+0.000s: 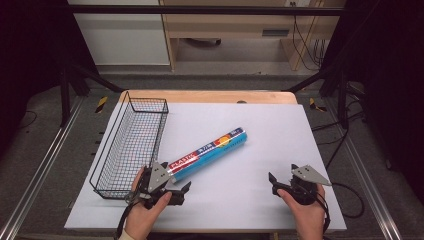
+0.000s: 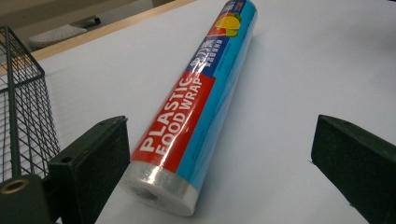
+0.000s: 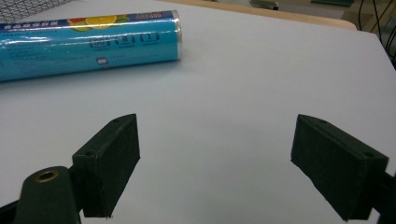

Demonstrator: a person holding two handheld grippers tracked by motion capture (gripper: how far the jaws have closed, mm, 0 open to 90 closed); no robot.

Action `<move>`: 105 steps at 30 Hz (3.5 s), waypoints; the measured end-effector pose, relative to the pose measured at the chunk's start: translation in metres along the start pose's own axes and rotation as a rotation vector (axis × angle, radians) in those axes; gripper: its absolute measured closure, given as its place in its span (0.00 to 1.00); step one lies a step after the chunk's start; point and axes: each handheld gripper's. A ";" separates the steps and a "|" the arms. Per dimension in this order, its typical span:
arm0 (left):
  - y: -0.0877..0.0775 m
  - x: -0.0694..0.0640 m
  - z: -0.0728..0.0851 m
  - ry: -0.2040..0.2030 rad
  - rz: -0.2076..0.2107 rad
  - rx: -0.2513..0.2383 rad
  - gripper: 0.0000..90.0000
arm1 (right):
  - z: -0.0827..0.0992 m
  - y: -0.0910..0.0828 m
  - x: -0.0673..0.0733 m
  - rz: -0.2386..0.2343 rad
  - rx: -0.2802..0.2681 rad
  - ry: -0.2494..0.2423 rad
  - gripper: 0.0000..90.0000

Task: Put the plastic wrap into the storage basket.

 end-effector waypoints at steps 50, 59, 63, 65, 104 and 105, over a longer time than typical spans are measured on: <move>0.154 0.030 -0.069 0.150 0.259 0.397 0.11 | -0.002 0.002 0.005 -0.089 0.004 -0.027 0.17; 0.161 0.032 -0.066 0.159 0.280 0.439 0.14 | -0.001 0.002 0.006 -0.098 0.010 -0.024 0.17; 0.163 0.032 -0.067 0.146 0.297 0.442 0.16 | -0.001 0.003 0.006 -0.099 0.013 -0.030 0.17; 0.165 0.033 -0.067 0.153 0.301 0.457 0.17 | -0.001 0.003 0.006 -0.103 0.013 -0.029 0.17; 0.176 0.028 -0.073 0.138 0.320 0.558 0.34 | 0.000 0.005 0.007 -0.121 0.036 -0.032 0.18; 0.175 0.028 -0.073 0.143 0.319 0.559 0.34 | 0.000 0.005 0.007 -0.122 0.036 -0.034 0.18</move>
Point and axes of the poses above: each handheld gripper's, and its own axes: y roughly forward along the jaws, z roughly out of its underside, x roughly to its left, and after that the axes turned 14 degrees about y, right-handed
